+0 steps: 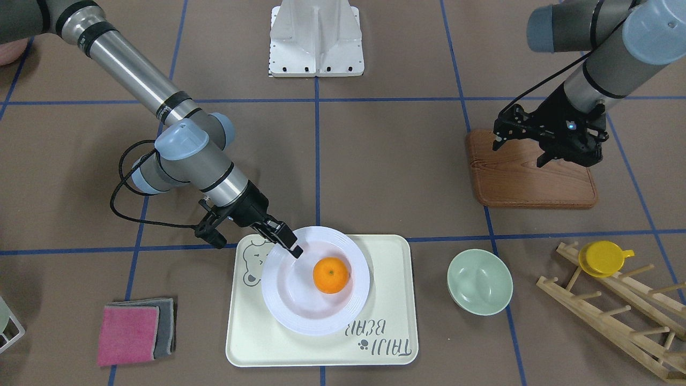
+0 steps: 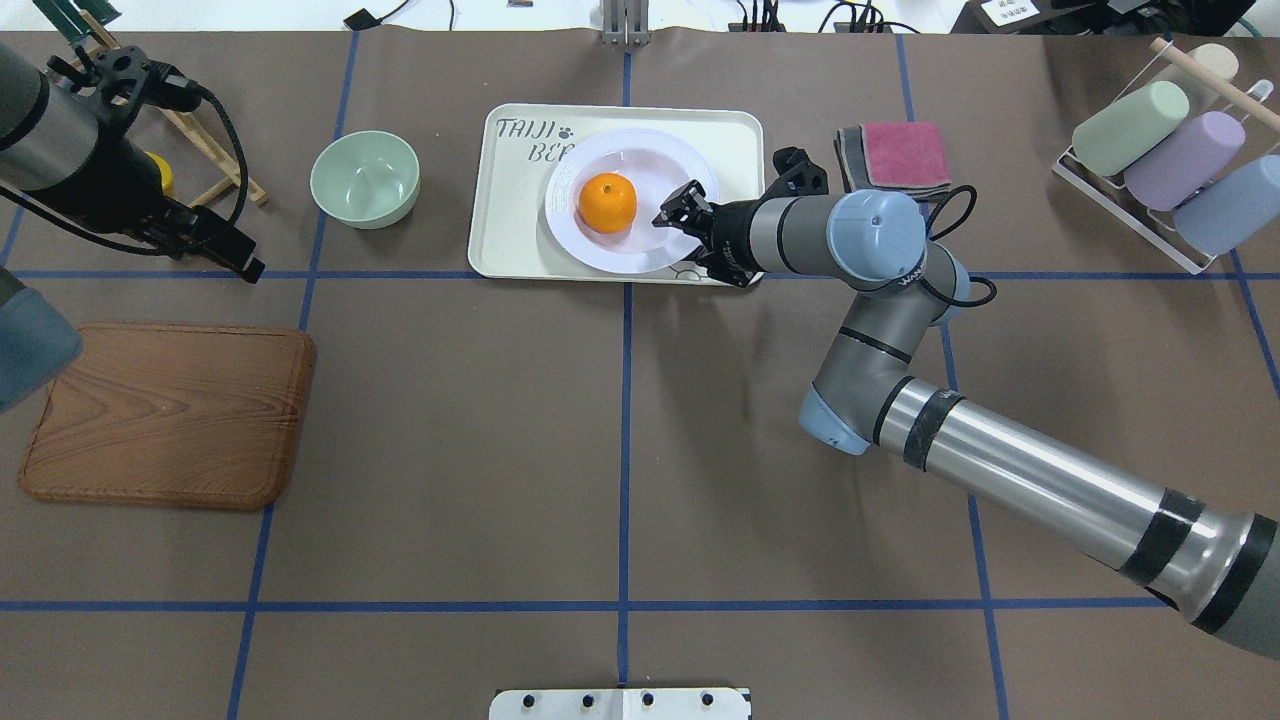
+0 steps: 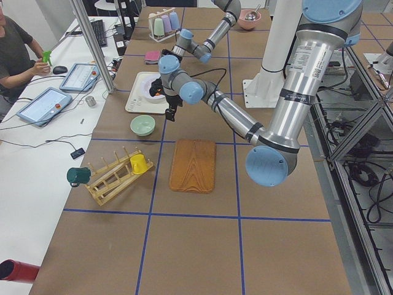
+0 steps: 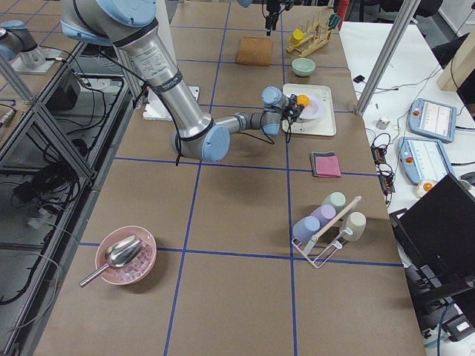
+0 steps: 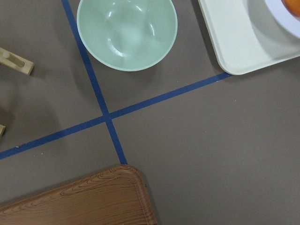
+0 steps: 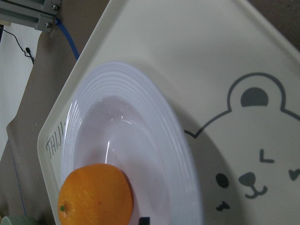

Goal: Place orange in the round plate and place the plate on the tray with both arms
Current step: 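Open the right gripper and pull it back from the plate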

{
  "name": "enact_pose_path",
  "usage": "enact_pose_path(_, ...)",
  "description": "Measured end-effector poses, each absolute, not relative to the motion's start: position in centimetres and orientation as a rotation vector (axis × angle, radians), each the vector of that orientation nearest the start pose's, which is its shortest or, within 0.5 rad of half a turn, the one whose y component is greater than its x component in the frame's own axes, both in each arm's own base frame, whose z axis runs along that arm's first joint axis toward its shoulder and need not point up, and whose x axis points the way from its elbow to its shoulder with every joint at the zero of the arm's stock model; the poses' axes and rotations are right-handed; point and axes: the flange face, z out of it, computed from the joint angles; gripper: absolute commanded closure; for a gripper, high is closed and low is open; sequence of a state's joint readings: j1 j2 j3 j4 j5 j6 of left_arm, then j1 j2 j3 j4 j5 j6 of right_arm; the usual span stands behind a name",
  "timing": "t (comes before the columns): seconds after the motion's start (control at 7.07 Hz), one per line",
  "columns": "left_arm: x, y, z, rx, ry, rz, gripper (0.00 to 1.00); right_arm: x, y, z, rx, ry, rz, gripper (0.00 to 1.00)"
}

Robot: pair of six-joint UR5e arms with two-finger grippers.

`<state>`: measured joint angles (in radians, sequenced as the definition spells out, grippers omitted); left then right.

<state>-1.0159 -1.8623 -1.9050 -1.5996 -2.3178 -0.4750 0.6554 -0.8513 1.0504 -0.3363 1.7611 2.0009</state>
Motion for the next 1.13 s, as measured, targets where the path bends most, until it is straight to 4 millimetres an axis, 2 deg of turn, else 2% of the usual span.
enact_pose_path(0.14, 24.1, -51.3, 33.6, 0.190, 0.936, 0.318, 0.02, -53.5, -56.1, 31.6, 0.007, -1.495, 0.749, 0.00)
enact_pose_path(0.28, 24.1, -51.3, 33.6, 0.188, 0.939, 0.319, 0.02, -51.7, -55.4, 31.5, 0.003, -1.517, 0.736, 0.00)
enact_pose_path(0.42, 24.0, -51.3, 33.5, 0.186, 0.944, 0.319, 0.02, -49.3, -54.4, 31.8, -0.015, -1.533, 0.712, 0.00)
enact_pose_path(0.57, 23.9, -51.3, 33.4, 0.184, 0.947, 0.317, 0.02, -46.0, -53.3, 33.3, -0.045, -1.533, 0.685, 0.00)
enact_pose_path(0.85, 23.7, -51.4, 33.3, 0.184, 0.950, 0.315, 0.02, -37.0, -51.8, 38.3, -0.080, -1.494, 0.631, 0.00)
enact_pose_path(1.13, 23.0, -51.6, 33.2, 0.184, 0.945, 0.302, 0.02, -28.7, -48.9, 45.2, -0.054, -1.412, 0.543, 0.00)
